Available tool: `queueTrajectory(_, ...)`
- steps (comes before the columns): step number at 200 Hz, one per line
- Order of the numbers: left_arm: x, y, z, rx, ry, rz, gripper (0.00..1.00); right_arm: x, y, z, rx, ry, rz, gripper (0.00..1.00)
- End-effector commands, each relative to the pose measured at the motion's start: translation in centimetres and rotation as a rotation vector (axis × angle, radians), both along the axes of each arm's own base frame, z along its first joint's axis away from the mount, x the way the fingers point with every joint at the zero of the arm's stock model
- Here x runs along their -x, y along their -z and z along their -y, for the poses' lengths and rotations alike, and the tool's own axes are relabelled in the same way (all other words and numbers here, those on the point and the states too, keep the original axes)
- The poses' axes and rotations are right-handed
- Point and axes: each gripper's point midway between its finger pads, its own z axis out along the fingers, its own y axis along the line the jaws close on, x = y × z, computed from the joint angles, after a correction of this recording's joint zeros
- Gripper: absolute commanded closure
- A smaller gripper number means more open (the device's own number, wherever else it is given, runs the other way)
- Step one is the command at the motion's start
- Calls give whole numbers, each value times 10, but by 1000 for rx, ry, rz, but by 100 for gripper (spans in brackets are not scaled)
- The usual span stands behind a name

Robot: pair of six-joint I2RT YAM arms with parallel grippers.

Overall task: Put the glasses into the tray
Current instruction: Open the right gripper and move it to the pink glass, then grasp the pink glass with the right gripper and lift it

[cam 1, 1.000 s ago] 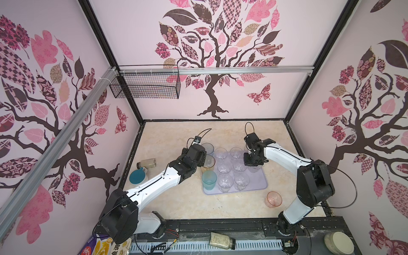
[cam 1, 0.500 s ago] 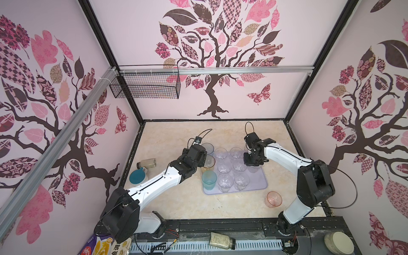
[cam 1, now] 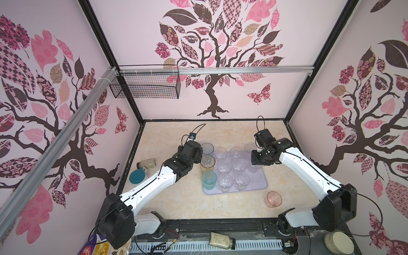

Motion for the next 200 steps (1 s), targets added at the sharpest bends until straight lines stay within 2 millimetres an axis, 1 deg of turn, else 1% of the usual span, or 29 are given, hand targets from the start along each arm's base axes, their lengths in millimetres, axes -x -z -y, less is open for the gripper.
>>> queueTrajectory(1,2,-35,4,66,21,64,22,36,0,19,49,41,-76,52)
queueTrajectory(23,10,-42,17,97,63,72,22,66,9,28,60,61,-168,51)
queueTrajectory(47,24,-46,53,54,178,88,22,94,21,37,63,100,-230,51)
queueTrajectory(63,31,-45,76,94,257,75,23,109,31,40,56,127,-267,51)
queueTrajectory(83,40,-44,97,141,342,51,23,123,44,40,39,151,-307,52)
queueTrajectory(108,56,-45,118,113,437,75,22,130,53,41,29,180,-323,53)
queueTrajectory(126,59,-40,123,129,442,60,22,136,64,39,25,186,-353,55)
queueTrajectory(145,60,-32,123,139,433,43,22,142,75,37,29,184,-380,56)
queueTrajectory(200,57,-24,117,71,430,57,21,138,95,33,14,198,-384,68)
